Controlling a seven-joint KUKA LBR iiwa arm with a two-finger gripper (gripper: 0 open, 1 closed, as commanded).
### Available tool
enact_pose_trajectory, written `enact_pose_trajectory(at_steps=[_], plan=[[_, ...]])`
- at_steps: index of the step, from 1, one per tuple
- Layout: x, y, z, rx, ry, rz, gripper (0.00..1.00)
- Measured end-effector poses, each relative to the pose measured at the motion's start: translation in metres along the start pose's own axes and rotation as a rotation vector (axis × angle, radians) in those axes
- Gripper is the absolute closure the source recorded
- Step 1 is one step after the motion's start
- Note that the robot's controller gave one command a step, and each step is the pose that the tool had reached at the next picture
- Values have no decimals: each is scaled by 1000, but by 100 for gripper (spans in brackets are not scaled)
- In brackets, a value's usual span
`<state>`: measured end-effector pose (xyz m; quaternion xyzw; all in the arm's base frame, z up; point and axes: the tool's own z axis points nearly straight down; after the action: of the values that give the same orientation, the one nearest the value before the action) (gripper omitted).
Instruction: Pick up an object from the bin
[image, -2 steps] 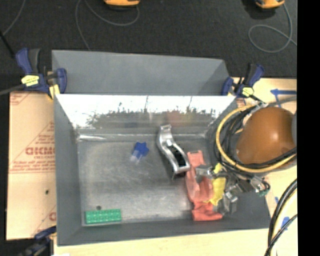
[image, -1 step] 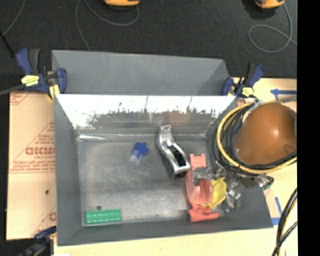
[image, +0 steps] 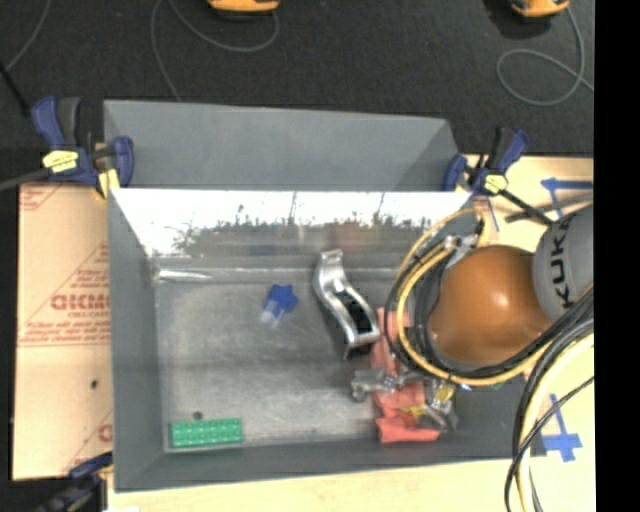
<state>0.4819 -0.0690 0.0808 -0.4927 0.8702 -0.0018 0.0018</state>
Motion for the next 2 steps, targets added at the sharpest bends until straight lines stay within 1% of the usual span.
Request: enact_pose_trajectory(at_steps=[1,2], plan=[[-29,23,10,-3,0,-293,100],[-29,23,11,-3,0,-293,100]])
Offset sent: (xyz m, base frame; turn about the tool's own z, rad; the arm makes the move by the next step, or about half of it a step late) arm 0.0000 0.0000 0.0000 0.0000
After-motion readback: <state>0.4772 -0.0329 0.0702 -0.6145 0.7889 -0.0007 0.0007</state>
